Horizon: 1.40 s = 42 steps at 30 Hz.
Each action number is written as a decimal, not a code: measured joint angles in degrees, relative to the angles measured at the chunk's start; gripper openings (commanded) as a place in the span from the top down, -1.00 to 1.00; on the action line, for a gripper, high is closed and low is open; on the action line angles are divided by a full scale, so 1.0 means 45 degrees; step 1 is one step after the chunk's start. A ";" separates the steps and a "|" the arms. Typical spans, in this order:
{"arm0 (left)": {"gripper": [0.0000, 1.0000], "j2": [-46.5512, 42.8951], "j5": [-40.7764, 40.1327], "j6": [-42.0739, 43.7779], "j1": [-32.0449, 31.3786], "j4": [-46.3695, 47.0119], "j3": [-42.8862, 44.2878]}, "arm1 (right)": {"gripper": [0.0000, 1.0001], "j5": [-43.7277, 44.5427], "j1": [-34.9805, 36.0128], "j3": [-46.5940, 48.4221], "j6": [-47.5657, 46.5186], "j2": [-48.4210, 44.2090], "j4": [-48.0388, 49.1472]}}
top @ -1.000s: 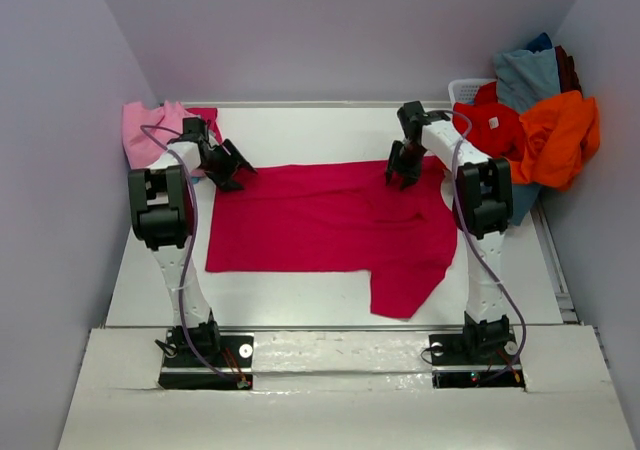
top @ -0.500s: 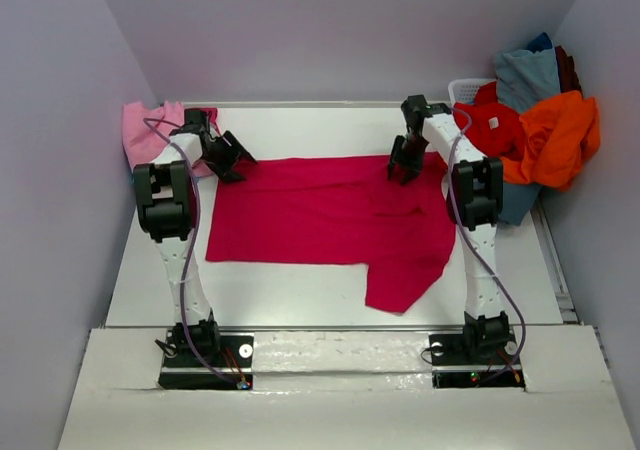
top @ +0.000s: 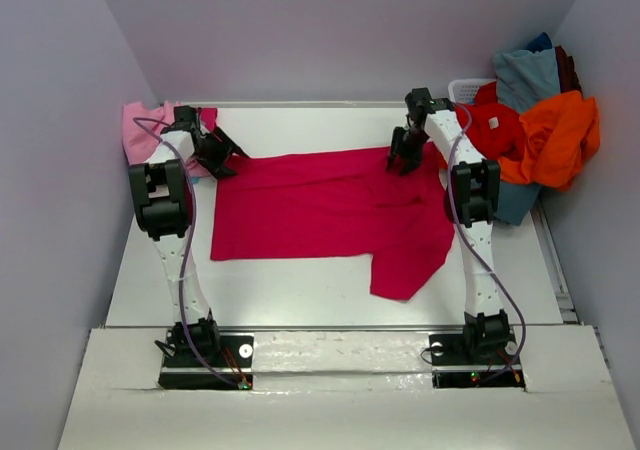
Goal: Fold and stack the t-shirts
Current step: Fold the tshirt
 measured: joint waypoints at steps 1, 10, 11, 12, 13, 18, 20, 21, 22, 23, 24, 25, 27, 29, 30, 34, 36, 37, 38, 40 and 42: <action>-0.46 0.0015 0.0000 0.0005 0.0044 0.0005 0.0039 | -0.04 -0.0039 -0.0010 0.0000 -0.0063 0.0000 0.0005; -0.47 0.0034 -0.0034 0.0199 0.0141 0.0311 0.0083 | -0.05 0.0248 -0.0010 -0.0107 -0.0374 -0.0209 0.0131; -0.47 0.0029 -0.0024 0.0238 0.0141 0.0335 0.0083 | -0.06 0.0403 -0.0010 -0.0194 -0.0393 -0.0330 0.0180; -0.47 0.0010 -0.0019 0.0330 0.0141 0.0340 0.0083 | -0.06 0.0525 -0.0015 -0.0432 -0.0398 -0.0544 0.0282; -0.47 -0.0019 -0.0024 0.0408 0.0136 0.0335 0.0083 | -0.06 0.0573 -0.0024 -0.0554 -0.0398 -0.0714 0.0301; -0.47 -0.0554 -0.0044 0.0806 0.0141 0.0330 -0.0233 | -0.06 0.0772 -0.0039 -0.1851 -0.0393 -0.2545 0.0393; -0.47 -0.1224 -0.0034 0.0889 0.0131 0.0330 -0.0675 | -0.06 0.0729 -0.0078 -0.2283 -0.0398 -0.3351 0.0423; -0.47 -0.1477 -0.0029 0.0899 0.0102 0.0330 -0.0835 | -0.06 0.0709 -0.0083 -0.2623 -0.0403 -0.3842 0.0476; -0.47 -0.1889 -0.0029 0.0918 0.0049 0.0345 -0.1098 | -0.06 0.0699 -0.0083 -0.3070 -0.0393 -0.4337 0.0520; -0.47 -0.2356 -0.0034 0.0928 0.0019 0.0427 -0.1438 | -0.06 0.0695 -0.0083 -0.3585 -0.0398 -0.4784 0.0583; -0.47 -0.2773 -0.0019 0.0923 -0.0010 0.0466 -0.1758 | -0.06 0.0695 -0.0083 -0.4104 -0.0393 -0.5265 0.0597; -0.47 -0.3211 -0.0019 0.0923 -0.0049 0.0534 -0.2157 | -0.06 0.0699 -0.0083 -0.4663 -0.0389 -0.5702 0.0631; -0.47 -0.4104 0.0083 0.0908 -0.0160 0.0733 -0.3011 | -0.06 0.0733 -0.0083 -0.5527 -0.0393 -0.6334 0.0719; -0.47 -0.4915 0.0233 0.0874 -0.0316 0.1015 -0.3988 | -0.06 0.0797 -0.0083 -0.6411 -0.0393 -0.6776 0.0787; -0.47 -0.5139 0.0291 0.0865 -0.0369 0.1025 -0.4299 | -0.05 0.0855 -0.0083 -0.6805 -0.0398 -0.6883 0.0738; -0.47 -0.5309 0.0525 0.0845 -0.0622 0.1190 -0.5144 | -0.04 0.0879 -0.0083 -0.6907 -0.0389 -0.6309 0.0792; -0.47 -0.5299 0.0559 0.0869 -0.0627 0.1103 -0.5328 | -0.04 0.0923 -0.0083 -0.6601 -0.0330 -0.5731 0.0597; -0.47 -0.5299 0.0554 0.0889 -0.0622 0.1088 -0.5343 | -0.04 0.0991 -0.0083 -0.6169 -0.0291 -0.5314 0.0437; -0.47 -0.5299 0.0559 0.0928 -0.0617 0.1107 -0.5343 | -0.04 0.1088 -0.0097 -0.5688 -0.0243 -0.4862 0.0403; -0.47 -0.5304 0.0563 0.0976 -0.0617 0.1112 -0.5343 | -0.05 0.1326 -0.0121 -0.4668 -0.0141 -0.4012 0.0403; -0.47 -0.5304 0.0563 0.1039 -0.0617 0.1098 -0.5343 | -0.05 0.1574 -0.0165 -0.3939 -0.0010 -0.3531 0.0228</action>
